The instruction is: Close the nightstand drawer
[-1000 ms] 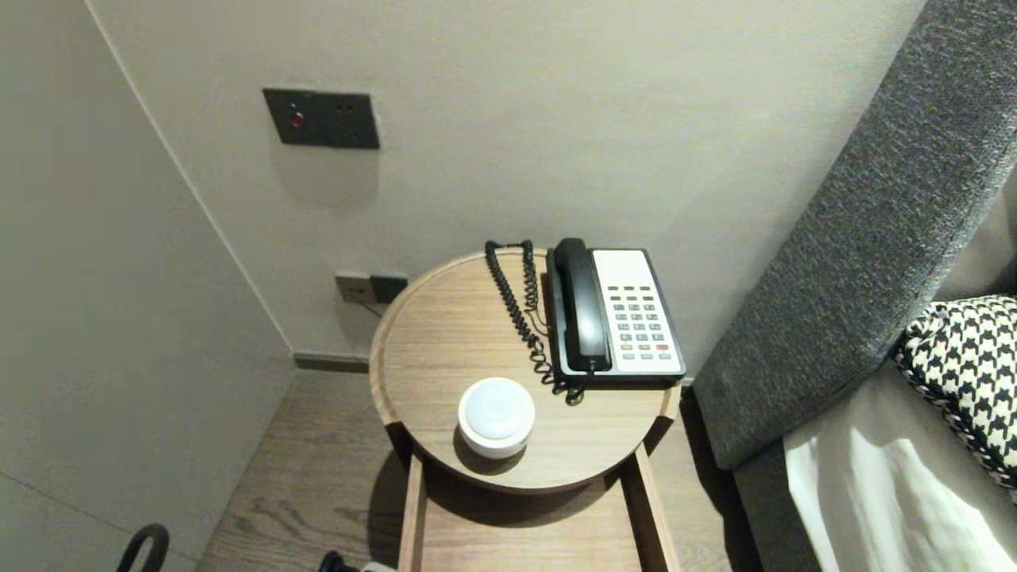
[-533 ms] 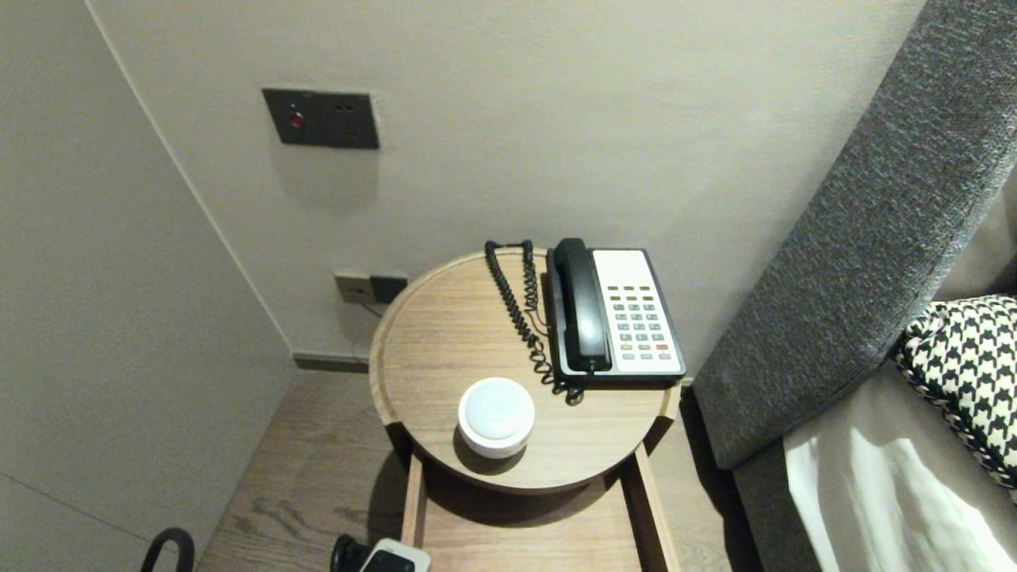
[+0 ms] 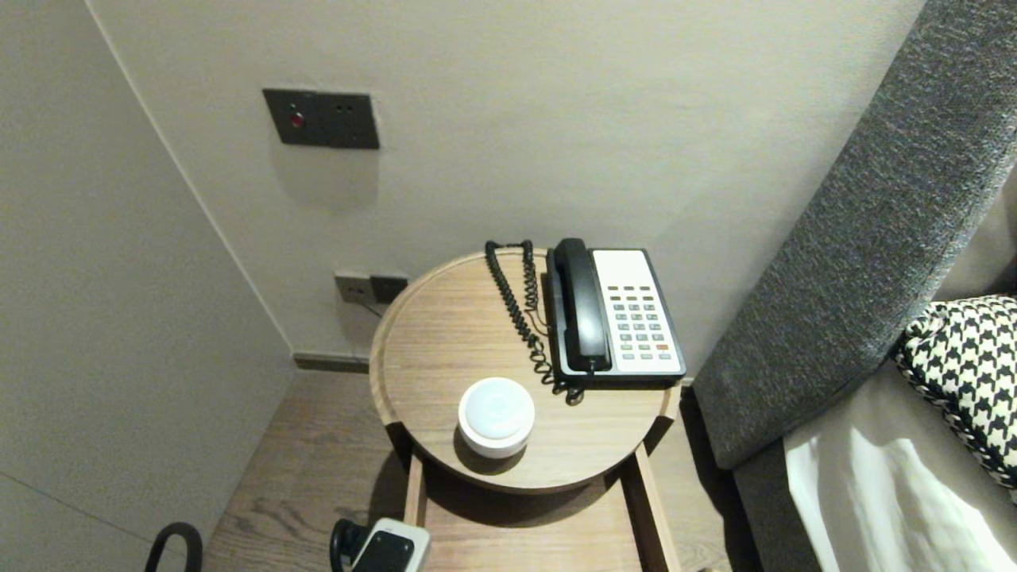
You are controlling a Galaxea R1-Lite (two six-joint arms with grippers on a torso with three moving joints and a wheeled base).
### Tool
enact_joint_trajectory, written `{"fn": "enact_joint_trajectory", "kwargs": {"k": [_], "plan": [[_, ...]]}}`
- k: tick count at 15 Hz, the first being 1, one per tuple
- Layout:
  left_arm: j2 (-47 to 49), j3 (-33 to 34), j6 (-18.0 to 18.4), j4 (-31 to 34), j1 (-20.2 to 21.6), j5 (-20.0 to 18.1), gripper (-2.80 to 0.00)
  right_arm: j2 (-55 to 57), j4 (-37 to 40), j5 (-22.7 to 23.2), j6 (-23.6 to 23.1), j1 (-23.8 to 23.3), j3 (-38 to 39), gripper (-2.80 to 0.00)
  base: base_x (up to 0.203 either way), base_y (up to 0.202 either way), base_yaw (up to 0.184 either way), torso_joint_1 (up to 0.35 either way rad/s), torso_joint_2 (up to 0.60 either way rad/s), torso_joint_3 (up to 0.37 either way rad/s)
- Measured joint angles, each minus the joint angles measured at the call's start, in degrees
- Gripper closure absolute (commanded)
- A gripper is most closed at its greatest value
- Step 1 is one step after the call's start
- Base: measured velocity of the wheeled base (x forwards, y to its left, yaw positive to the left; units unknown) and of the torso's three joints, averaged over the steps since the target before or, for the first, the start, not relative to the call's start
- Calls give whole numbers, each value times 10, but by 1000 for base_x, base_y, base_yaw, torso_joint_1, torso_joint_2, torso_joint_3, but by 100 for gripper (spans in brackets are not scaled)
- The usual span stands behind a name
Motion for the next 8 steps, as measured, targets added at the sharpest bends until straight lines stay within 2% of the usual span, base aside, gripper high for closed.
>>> {"fn": "enact_joint_trajectory", "kwargs": {"k": [3, 8], "plan": [[0, -1, 6, -19, 7, 17, 0, 0, 0, 0, 0, 0, 0, 0, 0, 0, 0, 0, 0, 0], [2, -5, 18, -45, 37, 21, 0, 0, 0, 0, 0, 0, 0, 0, 0, 0, 0, 0, 0, 0]]}}
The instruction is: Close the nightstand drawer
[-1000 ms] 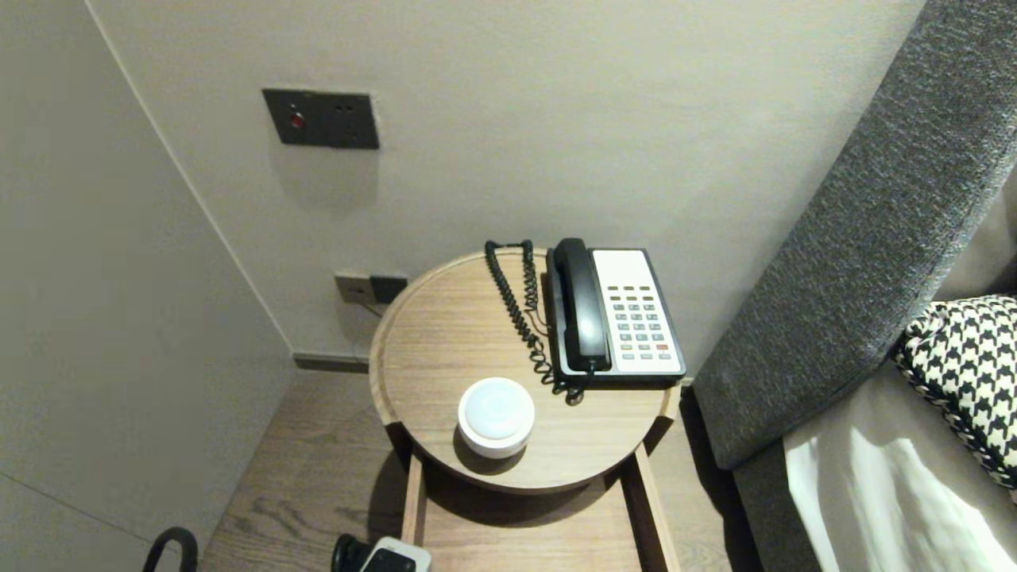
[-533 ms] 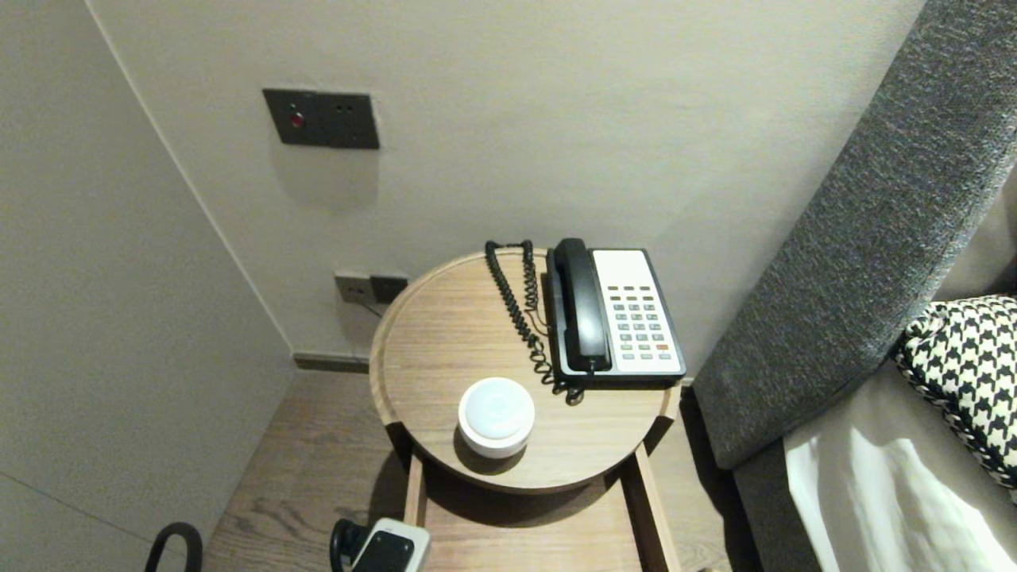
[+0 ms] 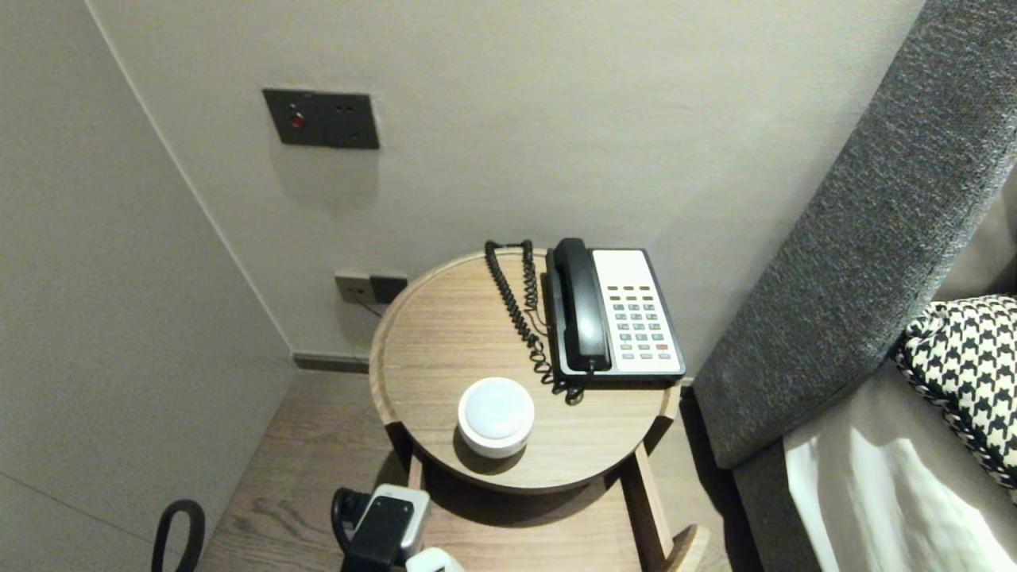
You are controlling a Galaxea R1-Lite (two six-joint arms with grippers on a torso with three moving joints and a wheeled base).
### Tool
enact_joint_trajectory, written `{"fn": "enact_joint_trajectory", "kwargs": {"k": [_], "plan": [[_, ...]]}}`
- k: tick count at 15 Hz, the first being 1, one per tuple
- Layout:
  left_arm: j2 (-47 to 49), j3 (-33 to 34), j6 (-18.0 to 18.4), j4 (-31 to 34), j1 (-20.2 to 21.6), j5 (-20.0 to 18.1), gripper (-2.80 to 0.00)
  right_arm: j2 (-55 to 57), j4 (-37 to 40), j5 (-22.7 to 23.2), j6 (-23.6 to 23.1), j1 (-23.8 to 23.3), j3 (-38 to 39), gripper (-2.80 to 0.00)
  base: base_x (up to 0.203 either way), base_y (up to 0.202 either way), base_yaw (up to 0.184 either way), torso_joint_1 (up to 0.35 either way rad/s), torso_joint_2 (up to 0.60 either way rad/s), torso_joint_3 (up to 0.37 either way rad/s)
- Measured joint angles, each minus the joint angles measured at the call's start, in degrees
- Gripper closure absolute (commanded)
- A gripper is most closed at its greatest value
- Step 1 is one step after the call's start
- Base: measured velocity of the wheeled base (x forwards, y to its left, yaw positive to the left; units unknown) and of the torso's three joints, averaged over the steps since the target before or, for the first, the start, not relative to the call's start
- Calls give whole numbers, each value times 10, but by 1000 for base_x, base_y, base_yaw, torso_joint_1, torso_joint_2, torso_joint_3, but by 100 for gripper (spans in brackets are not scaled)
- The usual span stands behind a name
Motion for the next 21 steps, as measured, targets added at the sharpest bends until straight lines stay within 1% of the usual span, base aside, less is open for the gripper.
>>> {"fn": "enact_joint_trajectory", "kwargs": {"k": [2, 7, 9, 15, 21], "plan": [[1, -3, 13, -5, 14, 2, 0, 0, 0, 0, 0, 0, 0, 0, 0, 0, 0, 0, 0, 0], [12, -28, 64, -45, 79, -1, 0, 0, 0, 0, 0, 0, 0, 0, 0, 0, 0, 0, 0, 0], [23, -43, 75, -53, 95, -4, 0, 0, 0, 0, 0, 0, 0, 0, 0, 0, 0, 0, 0, 0], [61, -114, 76, -55, 128, -19, 0, 0, 0, 0, 0, 0, 0, 0, 0, 0, 0, 0, 0, 0], [81, -141, 76, -52, 147, -20, 0, 0, 0, 0, 0, 0, 0, 0, 0, 0, 0, 0, 0, 0]]}}
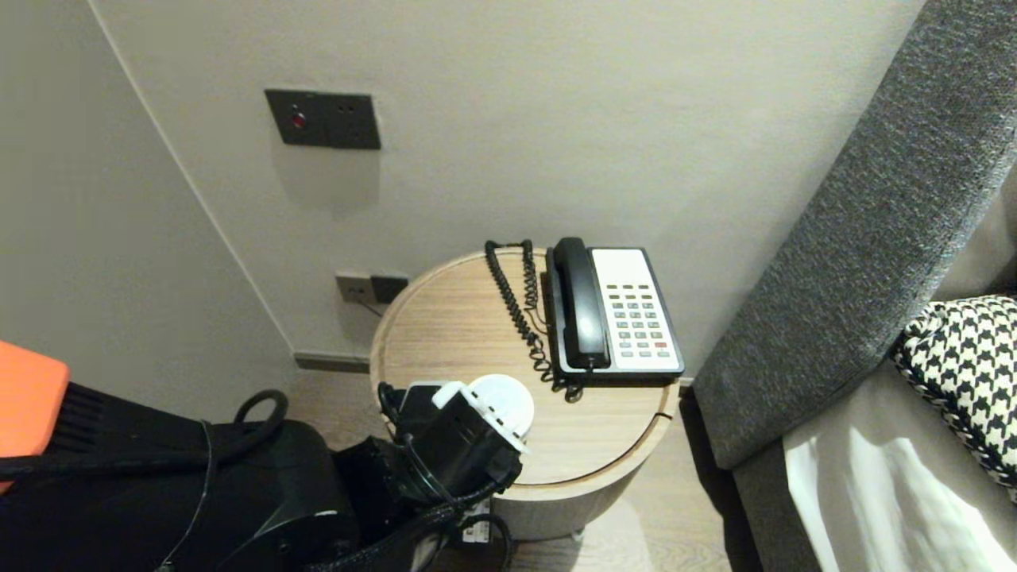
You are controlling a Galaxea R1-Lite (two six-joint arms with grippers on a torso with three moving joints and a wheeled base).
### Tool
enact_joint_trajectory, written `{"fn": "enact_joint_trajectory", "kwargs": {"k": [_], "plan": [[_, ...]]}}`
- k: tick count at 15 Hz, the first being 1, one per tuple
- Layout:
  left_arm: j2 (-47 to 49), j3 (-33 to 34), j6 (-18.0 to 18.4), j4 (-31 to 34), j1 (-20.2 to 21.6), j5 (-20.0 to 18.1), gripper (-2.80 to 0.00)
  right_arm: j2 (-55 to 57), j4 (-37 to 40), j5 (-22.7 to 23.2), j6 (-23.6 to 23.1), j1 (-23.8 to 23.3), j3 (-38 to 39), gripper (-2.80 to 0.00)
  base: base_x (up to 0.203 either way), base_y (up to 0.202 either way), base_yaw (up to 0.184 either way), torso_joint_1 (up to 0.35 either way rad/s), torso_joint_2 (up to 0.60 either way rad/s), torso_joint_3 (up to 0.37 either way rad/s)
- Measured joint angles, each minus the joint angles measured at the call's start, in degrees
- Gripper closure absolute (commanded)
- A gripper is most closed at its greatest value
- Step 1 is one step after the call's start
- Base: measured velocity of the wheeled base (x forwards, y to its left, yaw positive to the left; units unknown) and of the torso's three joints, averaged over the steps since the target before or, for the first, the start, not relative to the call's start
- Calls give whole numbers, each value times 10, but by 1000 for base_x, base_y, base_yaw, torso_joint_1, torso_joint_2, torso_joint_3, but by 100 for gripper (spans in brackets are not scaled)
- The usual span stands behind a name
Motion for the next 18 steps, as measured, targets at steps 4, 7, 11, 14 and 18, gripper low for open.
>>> {"fn": "enact_joint_trajectory", "kwargs": {"k": [4, 7, 11, 14, 18], "plan": [[0, -1, 0, -2, 2, 1, 0, 0, 0, 0, 0, 0, 0, 0, 0, 0, 0, 0, 0, 0], [-8, 17, -1, -11, -3, 0, 0, 0, 0, 0, 0, 0, 0, 0, 0, 0, 0, 0, 0, 0], [-30, 56, -5, -10, -17, -7, 0, 0, 0, 0, 0, 0, 0, 0, 0, 0, 0, 0, 0, 0], [-54, 100, -9, -5, -24, -25, 0, 0, 0, 0, 0, 0, 0, 0, 0, 0, 0, 0, 0, 0], [-96, 188, -43, -6, -17, -31, 0, 0, 0, 0, 0, 0, 0, 0, 0, 0, 0, 0, 0, 0]]}}
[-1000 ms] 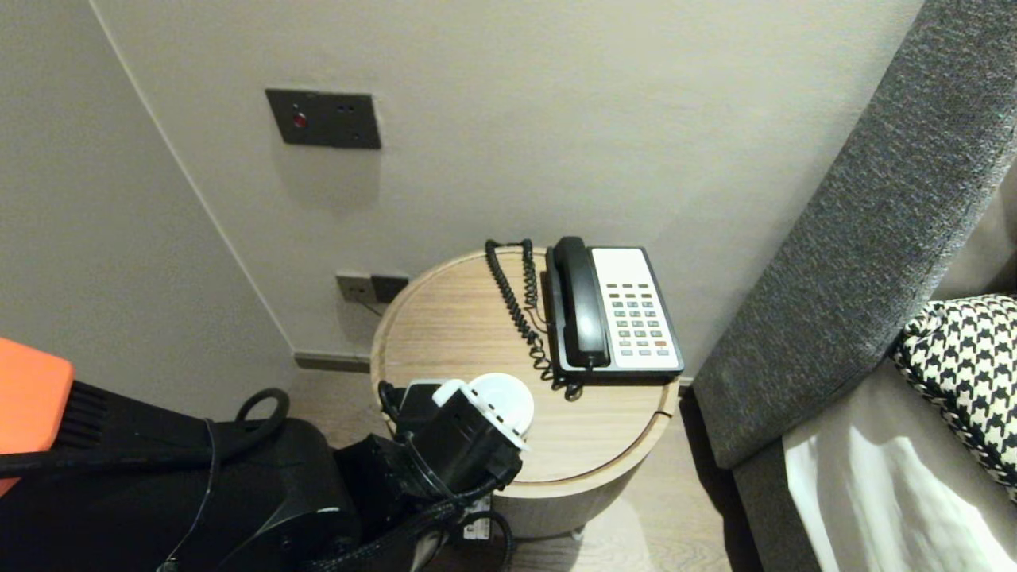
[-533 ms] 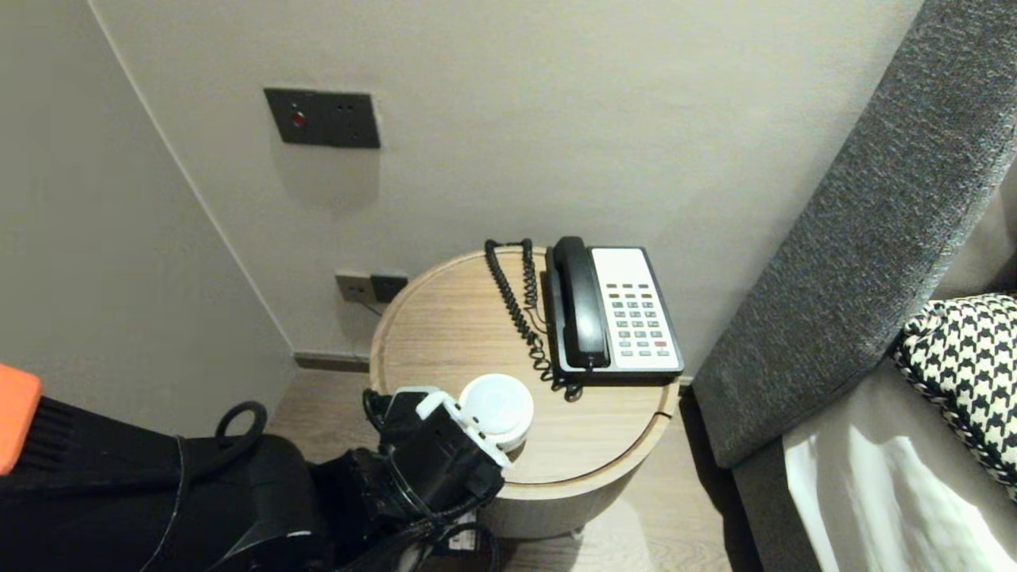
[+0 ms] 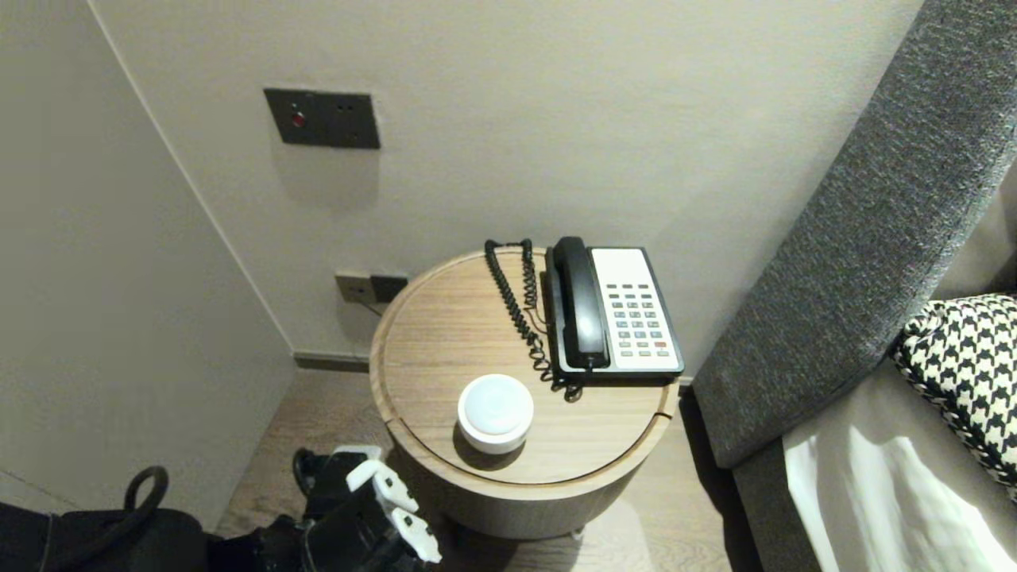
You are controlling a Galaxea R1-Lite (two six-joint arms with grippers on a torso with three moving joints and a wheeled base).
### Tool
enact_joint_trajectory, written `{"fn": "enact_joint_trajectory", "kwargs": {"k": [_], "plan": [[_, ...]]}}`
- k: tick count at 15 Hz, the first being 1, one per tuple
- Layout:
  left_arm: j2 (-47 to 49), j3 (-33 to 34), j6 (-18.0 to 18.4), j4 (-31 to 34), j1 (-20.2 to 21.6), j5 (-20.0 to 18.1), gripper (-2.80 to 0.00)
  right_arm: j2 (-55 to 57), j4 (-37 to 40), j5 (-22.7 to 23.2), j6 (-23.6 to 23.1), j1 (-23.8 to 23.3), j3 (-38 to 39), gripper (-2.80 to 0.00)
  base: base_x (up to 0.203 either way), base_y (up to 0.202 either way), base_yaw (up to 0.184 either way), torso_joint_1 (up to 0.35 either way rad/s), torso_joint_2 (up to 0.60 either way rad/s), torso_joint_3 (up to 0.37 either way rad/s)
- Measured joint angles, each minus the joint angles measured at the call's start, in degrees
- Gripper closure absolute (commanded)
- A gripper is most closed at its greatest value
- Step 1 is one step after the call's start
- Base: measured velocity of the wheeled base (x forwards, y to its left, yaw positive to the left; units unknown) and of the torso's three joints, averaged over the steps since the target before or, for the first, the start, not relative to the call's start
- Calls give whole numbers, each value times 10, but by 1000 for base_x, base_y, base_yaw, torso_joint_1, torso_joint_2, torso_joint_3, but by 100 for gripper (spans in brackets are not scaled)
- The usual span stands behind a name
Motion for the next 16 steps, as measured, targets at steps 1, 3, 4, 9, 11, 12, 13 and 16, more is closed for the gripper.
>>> {"fn": "enact_joint_trajectory", "kwargs": {"k": [1, 3, 4, 9, 11, 12, 13, 16], "plan": [[-12, 24, -10, -1, 10, 0, 0, 0, 0, 0, 0, 0, 0, 0, 0, 0, 0, 0, 0, 0], [-38, 62, -23, -1, 38, 0, 0, 0, 0, 0, 0, 0, 0, 0, 0, 0, 0, 0, 0, 0], [-52, 79, -30, -2, 55, 0, 0, 0, 0, 0, 0, 0, 0, 0, 0, 0, 0, 0, 0, 0], [-172, 130, -2, 1, 216, -16, 0, 0, 0, 0, 0, 0, 0, 0, 0, 0, 0, 0, 0, 0], [-234, 141, 69, 1, 350, -54, 0, 0, 0, 0, 0, 0, 0, 0, 0, 0, 0, 0, 0, 0], [-265, 145, 111, 1, 413, -78, 0, 0, 0, 0, 0, 0, 0, 0, 0, 0, 0, 0, 0, 0], [-304, 150, 162, 2, 473, -104, 0, 0, 0, 0, 0, 0, 0, 0, 0, 0, 0, 0, 0, 0], [-432, 168, 293, 4, 551, -148, 0, 0, 0, 0, 0, 0, 0, 0, 0, 0, 0, 0, 0, 0]]}}
